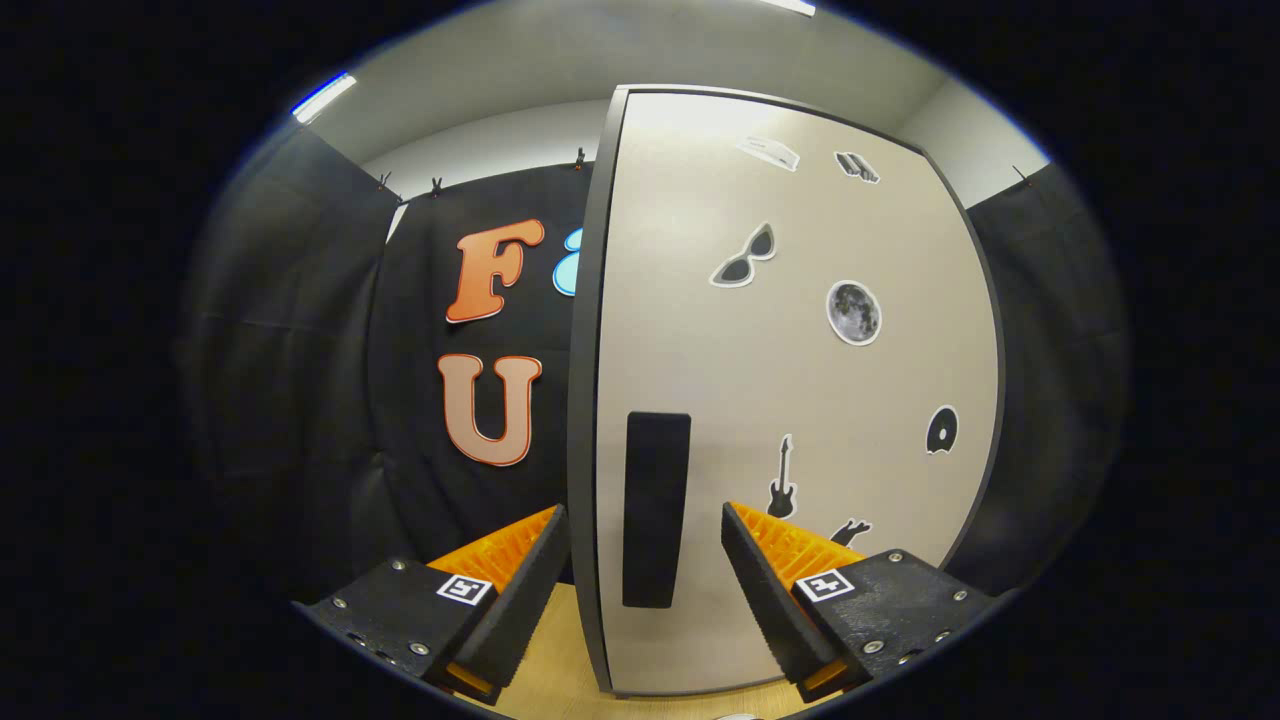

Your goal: Open the shoe cabinet door, grab the shoes and put them into the shoe cabinet, then close the shoe cabinet door.

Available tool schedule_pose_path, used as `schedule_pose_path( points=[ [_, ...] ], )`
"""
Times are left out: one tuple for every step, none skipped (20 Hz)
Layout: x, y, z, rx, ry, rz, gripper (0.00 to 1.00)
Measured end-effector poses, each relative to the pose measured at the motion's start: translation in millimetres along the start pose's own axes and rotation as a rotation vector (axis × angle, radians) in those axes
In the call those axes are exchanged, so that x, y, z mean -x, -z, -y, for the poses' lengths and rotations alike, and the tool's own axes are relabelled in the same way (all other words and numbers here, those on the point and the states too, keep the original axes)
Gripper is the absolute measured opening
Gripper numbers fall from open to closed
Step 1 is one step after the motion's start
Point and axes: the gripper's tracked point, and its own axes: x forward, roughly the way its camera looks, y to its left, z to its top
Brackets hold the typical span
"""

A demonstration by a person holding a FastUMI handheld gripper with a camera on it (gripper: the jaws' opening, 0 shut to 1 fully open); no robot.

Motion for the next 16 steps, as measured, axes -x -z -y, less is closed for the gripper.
schedule_pose_path(
  points=[
    [-4, 2, 0, 0.010, 0.004, -0.005, 0.93],
    [-7, 3, 0, 0.017, 0.010, -0.004, 0.92],
    [-9, 5, 1, 0.018, 0.014, -0.005, 0.90],
    [-12, 5, 1, 0.010, 0.017, -0.005, 0.88],
    [-13, 6, 0, -0.001, 0.012, -0.007, 0.84],
    [-15, 6, 1, -0.008, 0.016, -0.007, 0.82],
    [-17, 6, 1, -0.015, 0.016, -0.005, 0.77],
    [-18, 5, 0, -0.019, 0.016, -0.005, 0.75],
    [-20, 4, 0, -0.021, 0.017, -0.002, 0.70],
    [-20, 4, 2, -0.020, 0.024, 0.000, 0.67],
    [-22, 3, 3, -0.020, 0.029, 0.004, 0.62],
    [-21, 3, 4, -0.023, 0.033, 0.004, 0.59],
    [-22, 4, 5, -0.029, 0.035, 0.003, 0.53],
    [-22, 4, 6, -0.036, 0.037, 0.001, 0.49],
    [-22, 4, 5, -0.045, 0.034, 0.003, 0.42],
    [-21, 4, 6, -0.050, 0.034, 0.002, 0.39]
  ],
)
